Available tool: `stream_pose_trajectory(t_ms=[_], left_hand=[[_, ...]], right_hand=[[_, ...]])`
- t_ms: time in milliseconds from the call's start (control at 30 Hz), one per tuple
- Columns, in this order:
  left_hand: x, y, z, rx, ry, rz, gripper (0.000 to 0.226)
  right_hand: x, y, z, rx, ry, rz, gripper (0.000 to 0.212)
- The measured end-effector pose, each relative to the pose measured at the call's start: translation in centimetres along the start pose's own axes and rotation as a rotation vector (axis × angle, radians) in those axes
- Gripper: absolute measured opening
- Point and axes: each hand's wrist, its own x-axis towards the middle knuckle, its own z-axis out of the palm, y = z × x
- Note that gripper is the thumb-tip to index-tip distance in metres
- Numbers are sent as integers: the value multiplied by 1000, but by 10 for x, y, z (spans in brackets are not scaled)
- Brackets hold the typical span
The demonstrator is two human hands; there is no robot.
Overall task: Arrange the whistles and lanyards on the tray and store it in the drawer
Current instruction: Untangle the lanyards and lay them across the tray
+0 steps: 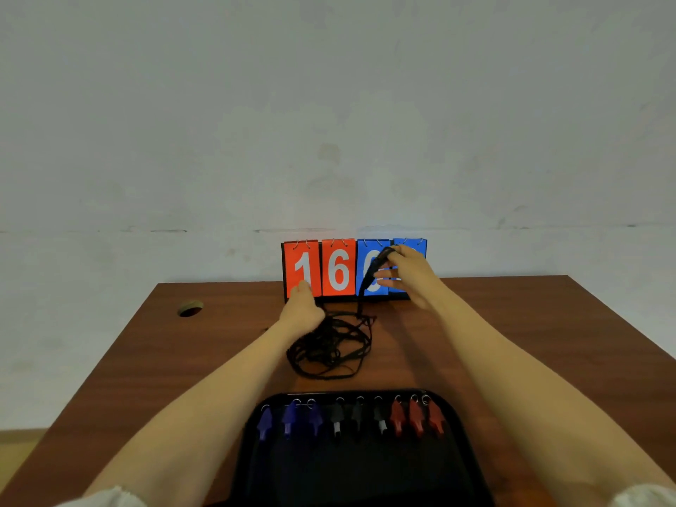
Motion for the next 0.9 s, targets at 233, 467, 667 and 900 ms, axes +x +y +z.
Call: stream_pose_trajectory(t_ms=[233, 467, 667, 900], left_hand=[[-9, 31, 21, 27, -207, 184, 57], [-8, 37, -5, -288, -22, 200, 34], [-5, 38, -35, -184, -268, 262, 51], [-4, 31, -36, -40, -89, 270, 26]], right_hand=[[-8, -26, 8, 166, -54, -139, 19], [3, -14, -5, -201, 35, -146, 19], [9, 9, -10, -147, 115, -62, 17], [10, -8, -20, -79, 230, -153, 18]])
